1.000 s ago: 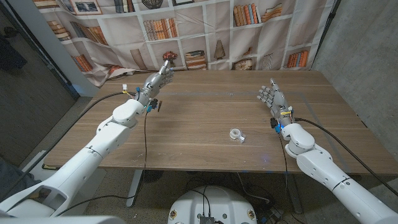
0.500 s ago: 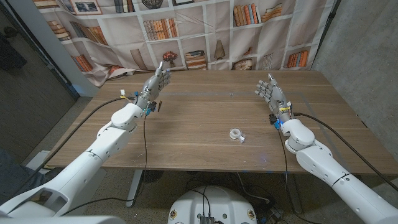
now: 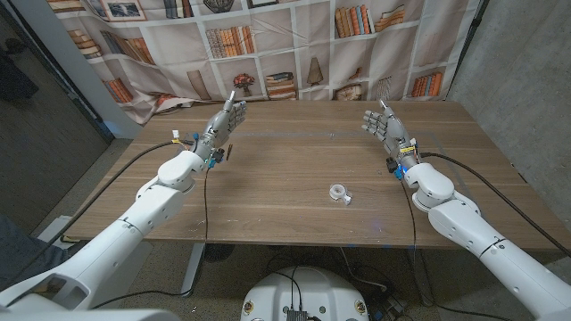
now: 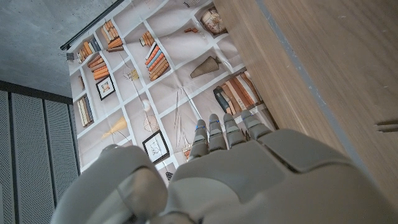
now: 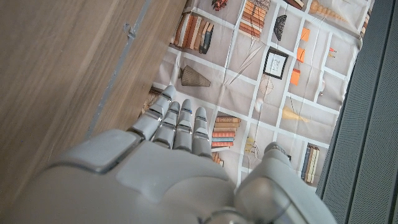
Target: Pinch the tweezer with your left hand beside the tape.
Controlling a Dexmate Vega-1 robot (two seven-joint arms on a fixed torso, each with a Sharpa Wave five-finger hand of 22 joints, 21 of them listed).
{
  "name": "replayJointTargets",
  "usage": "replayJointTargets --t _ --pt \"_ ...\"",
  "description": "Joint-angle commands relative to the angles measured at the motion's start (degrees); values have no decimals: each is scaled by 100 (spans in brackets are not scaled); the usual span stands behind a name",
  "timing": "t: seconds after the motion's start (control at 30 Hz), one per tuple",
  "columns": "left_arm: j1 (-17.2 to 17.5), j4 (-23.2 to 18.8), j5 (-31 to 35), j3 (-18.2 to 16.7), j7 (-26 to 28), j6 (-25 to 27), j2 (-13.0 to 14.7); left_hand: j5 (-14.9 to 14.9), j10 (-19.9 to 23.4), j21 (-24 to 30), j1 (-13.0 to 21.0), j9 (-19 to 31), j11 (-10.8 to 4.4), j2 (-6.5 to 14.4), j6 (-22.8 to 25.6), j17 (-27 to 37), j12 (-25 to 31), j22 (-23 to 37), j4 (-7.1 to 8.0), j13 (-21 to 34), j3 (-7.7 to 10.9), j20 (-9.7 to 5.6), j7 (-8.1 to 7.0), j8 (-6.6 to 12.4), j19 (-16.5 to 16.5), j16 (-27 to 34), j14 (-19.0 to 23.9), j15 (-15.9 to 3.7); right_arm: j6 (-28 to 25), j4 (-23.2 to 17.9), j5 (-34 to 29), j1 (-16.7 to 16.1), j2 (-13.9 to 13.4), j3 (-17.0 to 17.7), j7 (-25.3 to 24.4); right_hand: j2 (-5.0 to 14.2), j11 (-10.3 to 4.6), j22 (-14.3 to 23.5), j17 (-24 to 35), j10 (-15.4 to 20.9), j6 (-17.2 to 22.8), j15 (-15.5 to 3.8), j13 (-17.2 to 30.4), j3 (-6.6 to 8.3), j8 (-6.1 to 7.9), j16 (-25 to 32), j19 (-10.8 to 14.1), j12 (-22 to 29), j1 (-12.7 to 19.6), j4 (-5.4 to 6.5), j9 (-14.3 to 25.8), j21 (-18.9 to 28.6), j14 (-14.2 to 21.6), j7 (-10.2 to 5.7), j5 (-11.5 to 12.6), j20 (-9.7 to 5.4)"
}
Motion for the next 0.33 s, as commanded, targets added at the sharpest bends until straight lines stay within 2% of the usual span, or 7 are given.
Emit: replayJointTargets --t 0.03,0.33 --pt "122 -184 60 -5 146 109 125 31 -34 -16 1 20 21 33 24 11 13 10 -6 8 -33 -11 25 32 -52 -7 -33 -11 -22 126 52 109 26 -58 127 4 3 30 22 -6 47 20 12 -32 52 1 9 -18 -49 5 11 -15 2 54 -6 -9" --pt "170 -273 70 -34 220 182 188 38 -62 -20 15 19 5 50 38 9 23 11 -20 8 -37 -40 45 43 -97 1 -64 2 12 175 76 105 88 -73 108 2 13 30 23 18 52 34 11 -40 45 7 26 -10 -60 8 10 -16 15 79 -4 4"
